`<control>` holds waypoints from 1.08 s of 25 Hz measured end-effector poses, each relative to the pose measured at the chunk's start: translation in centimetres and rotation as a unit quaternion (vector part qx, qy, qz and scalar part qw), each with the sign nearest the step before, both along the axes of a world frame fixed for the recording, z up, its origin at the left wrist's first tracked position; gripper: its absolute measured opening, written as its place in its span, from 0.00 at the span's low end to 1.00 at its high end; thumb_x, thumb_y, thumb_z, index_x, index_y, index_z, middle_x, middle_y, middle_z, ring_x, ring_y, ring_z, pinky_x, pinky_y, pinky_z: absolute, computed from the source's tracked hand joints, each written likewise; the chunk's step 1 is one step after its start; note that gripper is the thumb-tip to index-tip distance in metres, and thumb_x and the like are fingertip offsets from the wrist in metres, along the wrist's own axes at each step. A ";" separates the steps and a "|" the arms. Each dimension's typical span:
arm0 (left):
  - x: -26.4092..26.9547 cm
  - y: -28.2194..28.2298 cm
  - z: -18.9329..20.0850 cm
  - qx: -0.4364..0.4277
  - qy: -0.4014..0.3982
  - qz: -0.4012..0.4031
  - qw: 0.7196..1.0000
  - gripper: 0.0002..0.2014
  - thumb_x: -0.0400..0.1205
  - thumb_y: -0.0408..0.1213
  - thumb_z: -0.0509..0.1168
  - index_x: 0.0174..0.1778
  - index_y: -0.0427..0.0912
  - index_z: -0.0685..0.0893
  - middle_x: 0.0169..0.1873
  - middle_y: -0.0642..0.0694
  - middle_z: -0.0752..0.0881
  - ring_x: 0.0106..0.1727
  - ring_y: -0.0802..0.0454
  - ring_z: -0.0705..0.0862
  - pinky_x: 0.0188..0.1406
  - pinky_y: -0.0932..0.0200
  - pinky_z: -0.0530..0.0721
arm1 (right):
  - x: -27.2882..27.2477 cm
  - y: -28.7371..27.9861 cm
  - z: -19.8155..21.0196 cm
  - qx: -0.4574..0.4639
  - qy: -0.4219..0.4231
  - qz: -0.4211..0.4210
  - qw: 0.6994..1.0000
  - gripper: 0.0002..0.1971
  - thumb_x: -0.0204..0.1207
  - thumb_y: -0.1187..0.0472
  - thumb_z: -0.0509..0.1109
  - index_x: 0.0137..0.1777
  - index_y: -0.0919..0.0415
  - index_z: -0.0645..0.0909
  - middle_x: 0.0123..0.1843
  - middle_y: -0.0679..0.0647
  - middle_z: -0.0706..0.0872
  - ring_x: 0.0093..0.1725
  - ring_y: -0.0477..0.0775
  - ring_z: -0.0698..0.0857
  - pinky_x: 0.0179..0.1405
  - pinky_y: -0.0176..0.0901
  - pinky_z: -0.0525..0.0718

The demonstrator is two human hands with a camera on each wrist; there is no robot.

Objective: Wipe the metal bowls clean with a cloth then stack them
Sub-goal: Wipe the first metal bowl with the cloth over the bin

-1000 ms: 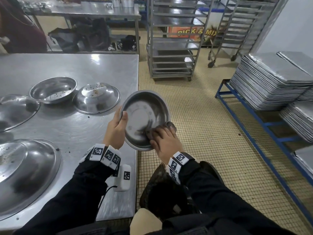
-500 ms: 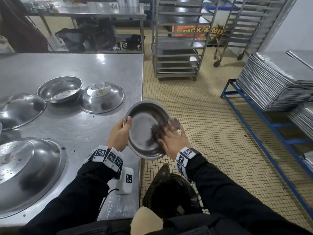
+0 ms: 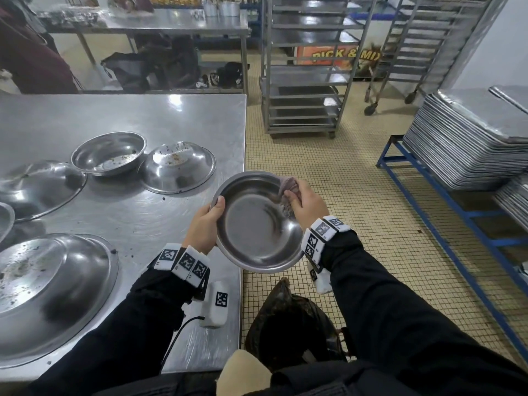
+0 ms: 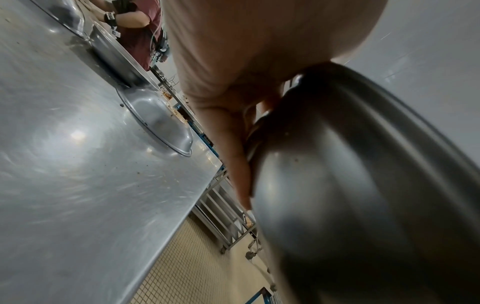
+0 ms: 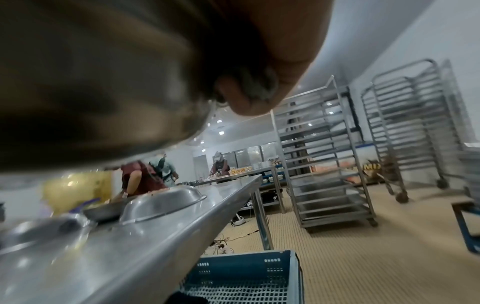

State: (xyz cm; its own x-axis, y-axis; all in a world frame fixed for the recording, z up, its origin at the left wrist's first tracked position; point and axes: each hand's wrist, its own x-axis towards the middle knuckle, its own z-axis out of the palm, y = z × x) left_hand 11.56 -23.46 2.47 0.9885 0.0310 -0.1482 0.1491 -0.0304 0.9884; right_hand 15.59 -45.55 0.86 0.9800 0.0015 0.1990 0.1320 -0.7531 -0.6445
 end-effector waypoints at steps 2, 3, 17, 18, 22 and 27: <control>0.0 -0.4 -0.2 -0.006 -0.007 0.007 1.000 0.16 0.88 0.44 0.55 0.47 0.45 0.87 0.45 0.40 0.90 0.50 0.40 0.88 0.55 0.45 0.84 | -0.5 -0.3 0.0 0.069 0.007 -0.032 0.997 0.16 0.83 0.53 0.60 0.66 0.58 0.72 0.46 0.53 0.85 0.42 0.54 0.85 0.36 0.40 0.82; 0.0 -0.7 -0.4 -0.005 -0.010 0.017 1.000 0.15 0.88 0.44 0.55 0.46 0.46 0.87 0.45 0.41 0.90 0.50 0.41 0.88 0.56 0.45 0.84 | -0.9 -0.5 0.0 0.100 0.015 -0.049 0.994 0.15 0.83 0.52 0.60 0.65 0.58 0.73 0.46 0.52 0.85 0.42 0.53 0.85 0.37 0.42 0.83; -0.9 0.2 0.6 -0.153 0.018 -0.124 0.980 0.17 0.84 0.44 0.58 0.61 0.37 0.81 0.48 0.41 0.90 0.49 0.46 0.89 0.48 0.51 0.87 | -4.6 -0.9 2.8 0.183 0.070 -0.024 0.980 0.12 0.84 0.53 0.59 0.60 0.58 0.75 0.48 0.49 0.84 0.44 0.44 0.83 0.37 0.34 0.77; -1.0 0.2 0.6 -0.157 0.018 -0.115 0.981 0.15 0.86 0.42 0.54 0.58 0.40 0.83 0.45 0.44 0.90 0.47 0.48 0.89 0.46 0.53 0.86 | -4.8 -0.6 2.8 0.189 0.074 -0.028 0.979 0.12 0.83 0.52 0.59 0.60 0.58 0.75 0.48 0.50 0.84 0.44 0.46 0.83 0.38 0.36 0.78; -1.1 -0.3 -0.3 -0.164 -0.059 -0.079 0.981 0.15 0.87 0.42 0.52 0.63 0.47 0.82 0.55 0.43 0.88 0.58 0.44 0.86 0.59 0.47 0.84 | -5.6 0.2 2.1 0.249 0.072 -0.103 0.960 0.13 0.84 0.52 0.59 0.61 0.59 0.75 0.46 0.49 0.84 0.43 0.48 0.84 0.34 0.36 0.77; -2.5 -3.7 -0.7 -0.109 -0.123 0.090 0.982 0.14 0.90 0.41 0.51 0.69 0.46 0.75 0.56 0.49 0.85 0.54 0.60 0.86 0.52 0.64 0.84 | -6.5 2.6 0.8 0.342 0.032 -0.220 0.913 0.14 0.84 0.53 0.58 0.64 0.60 0.70 0.45 0.49 0.82 0.38 0.42 0.82 0.29 0.31 0.74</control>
